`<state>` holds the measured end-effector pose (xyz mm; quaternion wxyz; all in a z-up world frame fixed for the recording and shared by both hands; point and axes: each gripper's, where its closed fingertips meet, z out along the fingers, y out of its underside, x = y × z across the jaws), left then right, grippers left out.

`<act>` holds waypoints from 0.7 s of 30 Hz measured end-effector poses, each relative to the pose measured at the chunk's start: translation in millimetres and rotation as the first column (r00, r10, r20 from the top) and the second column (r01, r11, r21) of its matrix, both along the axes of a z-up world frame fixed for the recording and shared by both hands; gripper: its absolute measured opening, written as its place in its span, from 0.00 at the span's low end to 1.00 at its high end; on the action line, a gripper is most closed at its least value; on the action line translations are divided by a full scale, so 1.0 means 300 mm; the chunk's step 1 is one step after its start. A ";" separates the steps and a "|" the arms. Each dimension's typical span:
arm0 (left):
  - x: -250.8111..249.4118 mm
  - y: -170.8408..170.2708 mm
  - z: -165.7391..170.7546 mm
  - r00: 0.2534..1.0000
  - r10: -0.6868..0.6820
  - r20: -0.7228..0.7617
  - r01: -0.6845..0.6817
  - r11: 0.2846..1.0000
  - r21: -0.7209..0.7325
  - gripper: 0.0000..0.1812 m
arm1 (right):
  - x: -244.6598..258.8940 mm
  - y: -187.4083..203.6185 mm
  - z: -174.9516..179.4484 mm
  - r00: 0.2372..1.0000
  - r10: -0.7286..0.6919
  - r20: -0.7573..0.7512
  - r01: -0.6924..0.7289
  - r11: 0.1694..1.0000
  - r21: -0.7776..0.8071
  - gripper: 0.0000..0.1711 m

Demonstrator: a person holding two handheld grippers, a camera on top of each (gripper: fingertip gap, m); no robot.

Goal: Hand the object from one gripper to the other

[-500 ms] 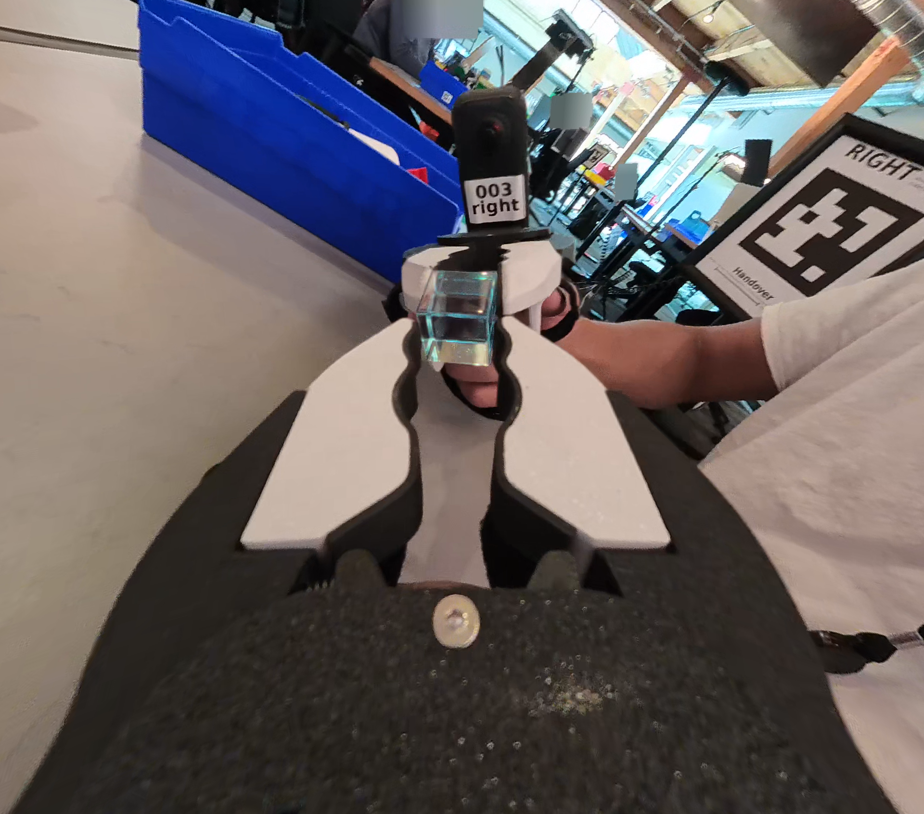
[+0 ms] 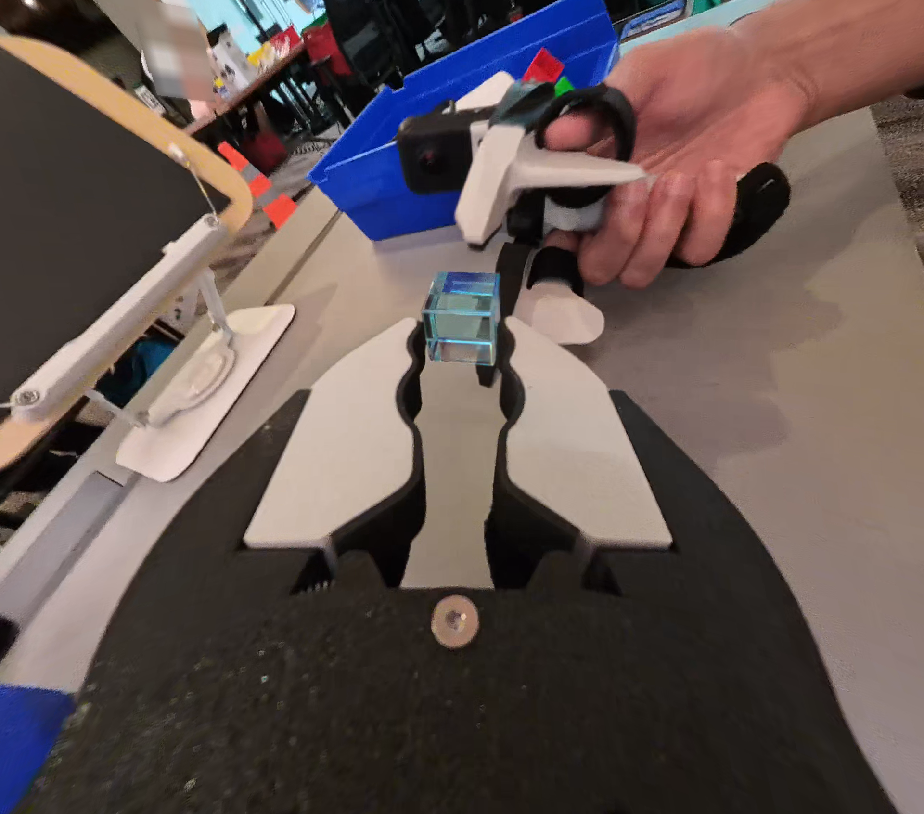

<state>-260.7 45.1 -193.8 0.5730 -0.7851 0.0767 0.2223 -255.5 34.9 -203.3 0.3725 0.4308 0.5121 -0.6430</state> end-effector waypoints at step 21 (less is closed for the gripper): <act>0.096 -0.142 -0.075 0.772 0.141 0.620 -0.184 0.983 0.007 0.30 | -0.081 0.337 0.410 0.772 0.013 -0.635 0.392 0.777 0.492 0.15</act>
